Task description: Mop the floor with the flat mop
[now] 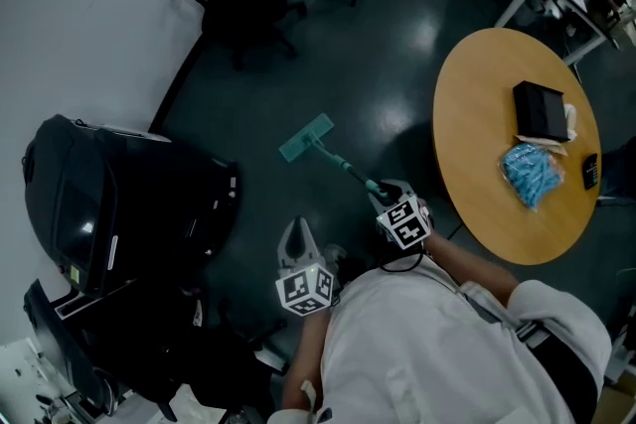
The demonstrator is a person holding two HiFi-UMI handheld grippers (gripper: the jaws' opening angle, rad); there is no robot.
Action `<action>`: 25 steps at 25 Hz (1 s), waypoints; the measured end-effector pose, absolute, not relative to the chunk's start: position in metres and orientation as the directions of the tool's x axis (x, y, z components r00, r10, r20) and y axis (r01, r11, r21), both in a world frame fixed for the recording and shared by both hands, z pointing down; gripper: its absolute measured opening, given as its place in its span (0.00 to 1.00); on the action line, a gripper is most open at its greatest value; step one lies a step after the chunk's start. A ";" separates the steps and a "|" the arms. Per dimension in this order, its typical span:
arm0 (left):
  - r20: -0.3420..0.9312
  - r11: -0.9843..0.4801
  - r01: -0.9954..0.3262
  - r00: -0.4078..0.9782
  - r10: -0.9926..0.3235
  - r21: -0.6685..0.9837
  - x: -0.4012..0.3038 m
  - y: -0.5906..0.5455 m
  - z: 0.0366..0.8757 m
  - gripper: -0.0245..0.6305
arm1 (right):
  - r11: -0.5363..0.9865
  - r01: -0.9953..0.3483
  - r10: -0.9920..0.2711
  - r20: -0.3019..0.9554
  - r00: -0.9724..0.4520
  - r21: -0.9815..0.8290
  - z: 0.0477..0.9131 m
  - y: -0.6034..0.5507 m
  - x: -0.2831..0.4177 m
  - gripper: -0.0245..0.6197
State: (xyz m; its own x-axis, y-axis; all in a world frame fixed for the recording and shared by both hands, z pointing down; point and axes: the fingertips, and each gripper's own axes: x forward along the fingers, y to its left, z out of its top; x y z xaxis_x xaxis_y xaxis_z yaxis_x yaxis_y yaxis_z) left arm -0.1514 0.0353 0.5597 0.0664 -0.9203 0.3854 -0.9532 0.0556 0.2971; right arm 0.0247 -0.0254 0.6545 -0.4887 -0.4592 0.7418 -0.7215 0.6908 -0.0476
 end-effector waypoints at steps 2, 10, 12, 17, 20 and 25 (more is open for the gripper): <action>0.375 0.038 -0.954 0.080 -0.923 0.298 -0.147 0.034 0.557 0.04 | 0.679 -0.732 -0.487 0.711 -0.507 -0.056 0.628 -0.020 0.029 0.21; 0.375 0.005 -0.950 0.119 -0.919 0.313 -0.132 0.035 0.562 0.04 | 0.667 -0.741 -0.524 0.658 -0.540 -0.078 0.604 -0.024 0.023 0.22; 0.367 -0.001 -0.952 0.119 -0.922 0.306 -0.131 0.035 0.560 0.04 | 0.669 -0.739 -0.524 0.655 -0.544 -0.080 0.604 -0.022 0.022 0.22; 0.363 -0.001 -0.953 0.117 -0.924 0.304 -0.131 0.035 0.558 0.04 | 0.680 -0.729 -0.520 0.648 -0.556 -0.080 0.604 -0.017 0.017 0.22; 0.363 0.000 -0.953 0.115 -0.925 0.303 -0.131 0.036 0.558 0.04 | 0.679 -0.730 -0.527 0.641 -0.558 -0.077 0.604 -0.018 0.015 0.22; 0.360 0.002 -0.953 0.113 -0.926 0.304 -0.132 0.035 0.558 0.04 | 0.685 -0.726 -0.533 0.635 -0.559 -0.065 0.602 -0.023 0.012 0.22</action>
